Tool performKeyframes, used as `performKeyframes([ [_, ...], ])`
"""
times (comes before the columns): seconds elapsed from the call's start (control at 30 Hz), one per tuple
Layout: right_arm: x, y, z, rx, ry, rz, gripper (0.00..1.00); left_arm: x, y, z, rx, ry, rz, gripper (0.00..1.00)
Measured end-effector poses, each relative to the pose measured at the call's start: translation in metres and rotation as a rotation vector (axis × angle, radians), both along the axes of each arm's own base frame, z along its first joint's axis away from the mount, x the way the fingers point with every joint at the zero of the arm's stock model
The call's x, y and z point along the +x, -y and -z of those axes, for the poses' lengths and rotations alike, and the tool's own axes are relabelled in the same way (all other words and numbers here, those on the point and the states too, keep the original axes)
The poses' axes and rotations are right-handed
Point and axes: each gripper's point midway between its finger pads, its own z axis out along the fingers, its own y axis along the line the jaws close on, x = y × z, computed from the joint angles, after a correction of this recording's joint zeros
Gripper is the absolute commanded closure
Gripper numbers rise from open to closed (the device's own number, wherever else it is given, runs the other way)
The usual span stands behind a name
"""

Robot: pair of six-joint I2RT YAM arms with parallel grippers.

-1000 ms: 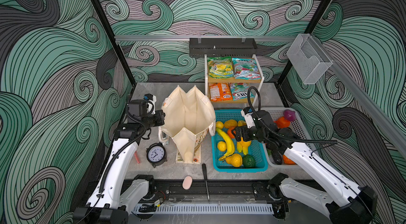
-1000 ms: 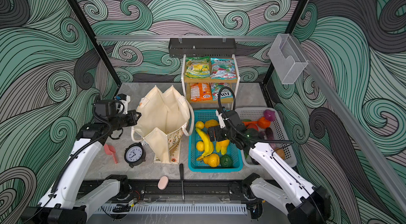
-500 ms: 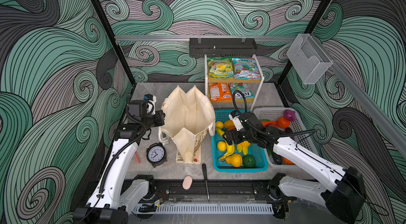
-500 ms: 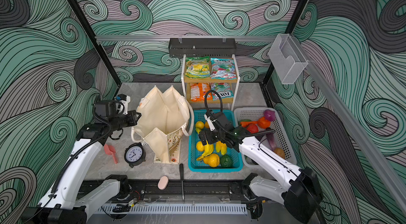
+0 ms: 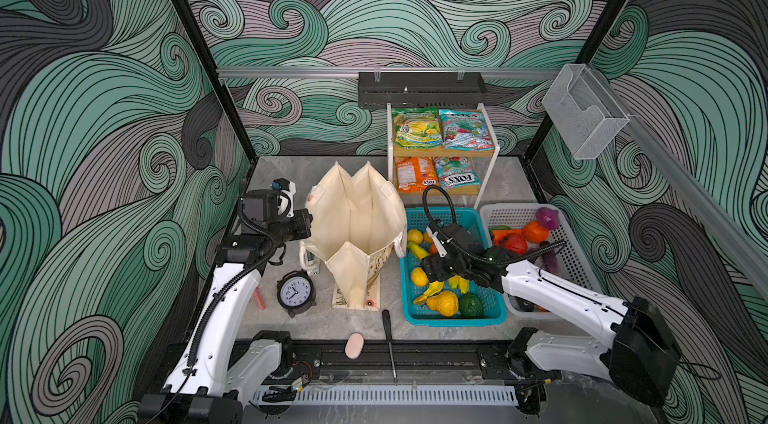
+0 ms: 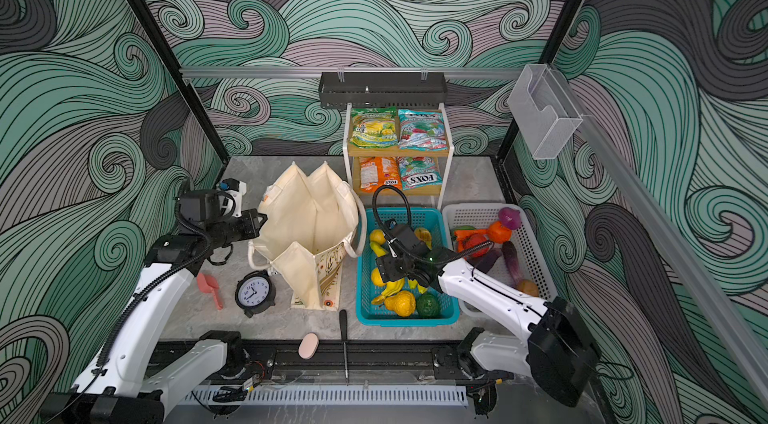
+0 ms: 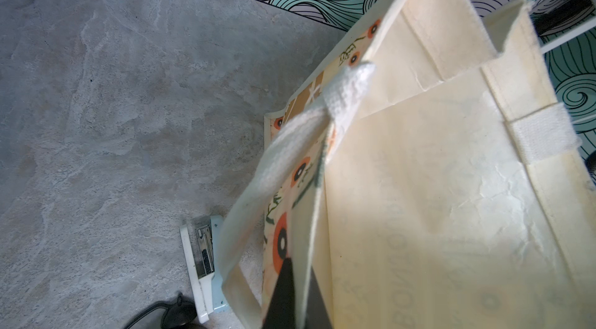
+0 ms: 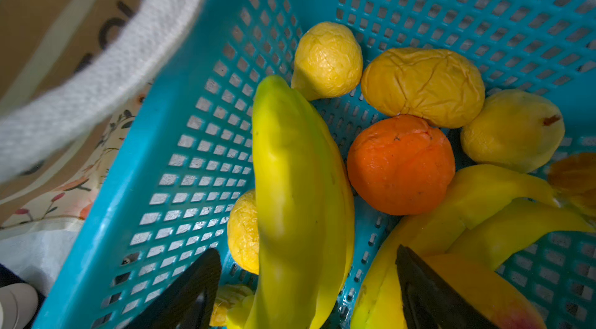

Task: Place the food into the grocery bag and tie it
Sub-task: 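Grasp the yellow banana in the teal basket with the right gripper and lift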

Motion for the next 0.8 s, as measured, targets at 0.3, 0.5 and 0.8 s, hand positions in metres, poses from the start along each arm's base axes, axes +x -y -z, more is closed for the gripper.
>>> performKeyframes([
  [0.3,0.006,-0.004,0.010,-0.018,0.014,0.016,0.23,0.000,0.000,0.000,0.000,0.001,0.000,1.00],
  [0.5,0.010,-0.004,0.027,-0.051,0.003,0.022,0.35,0.000,0.000,0.000,-0.001,0.002,0.000,1.00],
  [0.8,0.016,-0.001,0.042,-0.097,0.009,0.047,0.58,0.000,0.000,0.000,-0.001,0.001,0.001,1.00],
])
